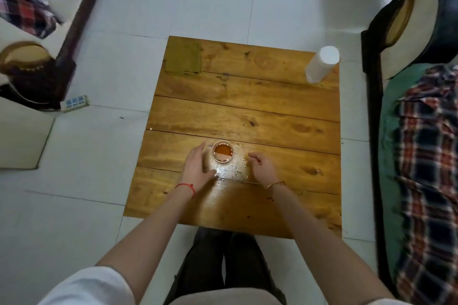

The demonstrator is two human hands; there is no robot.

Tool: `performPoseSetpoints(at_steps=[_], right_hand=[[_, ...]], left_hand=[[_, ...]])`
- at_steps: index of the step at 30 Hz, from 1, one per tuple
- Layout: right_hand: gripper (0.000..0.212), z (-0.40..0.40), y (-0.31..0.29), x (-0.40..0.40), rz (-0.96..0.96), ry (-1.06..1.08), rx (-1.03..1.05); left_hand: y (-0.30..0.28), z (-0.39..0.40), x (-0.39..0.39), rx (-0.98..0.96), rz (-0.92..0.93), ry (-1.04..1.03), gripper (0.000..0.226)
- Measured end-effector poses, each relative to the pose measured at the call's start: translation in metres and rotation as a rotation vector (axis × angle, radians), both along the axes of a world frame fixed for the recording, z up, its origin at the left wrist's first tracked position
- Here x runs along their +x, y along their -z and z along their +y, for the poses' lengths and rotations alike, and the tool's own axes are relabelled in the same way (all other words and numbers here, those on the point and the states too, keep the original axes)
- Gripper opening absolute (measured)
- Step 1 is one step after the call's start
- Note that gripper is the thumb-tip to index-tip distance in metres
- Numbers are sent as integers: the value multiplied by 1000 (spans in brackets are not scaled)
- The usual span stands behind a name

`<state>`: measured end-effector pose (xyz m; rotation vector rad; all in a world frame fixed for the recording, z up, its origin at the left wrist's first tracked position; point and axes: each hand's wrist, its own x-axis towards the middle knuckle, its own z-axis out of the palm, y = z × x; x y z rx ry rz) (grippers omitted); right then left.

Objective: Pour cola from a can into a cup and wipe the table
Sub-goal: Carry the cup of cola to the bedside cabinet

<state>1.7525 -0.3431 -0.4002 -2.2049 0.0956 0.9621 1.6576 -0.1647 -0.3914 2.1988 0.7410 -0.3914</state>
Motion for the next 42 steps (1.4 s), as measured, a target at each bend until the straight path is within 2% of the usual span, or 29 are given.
performPoseSetpoints(at_steps=[4, 8, 12, 16, 22, 31, 42], right_hand=[[34, 15, 43, 8, 33, 36, 30], [33, 29, 73, 10, 71, 91, 80], [33, 39, 87, 10, 81, 95, 96], [32, 46, 87, 10, 75, 69, 91], [31, 50, 51, 10, 146, 83, 134], [30, 48, -69, -14, 216, 148, 260], [32, 34, -171, -80, 278, 6, 397]], left_hand=[[52, -2, 14, -14, -20, -10, 100], [87, -4, 22, -27, -130, -29, 91], [100, -7, 26, -65, -196, -77, 72], [97, -6, 27, -83, -212, -95, 66], [50, -4, 24, -92, -242, -108, 62], [-66, 0, -5, -80, -336, -109, 63], [-167, -7, -95, -126, -428, -217, 67]])
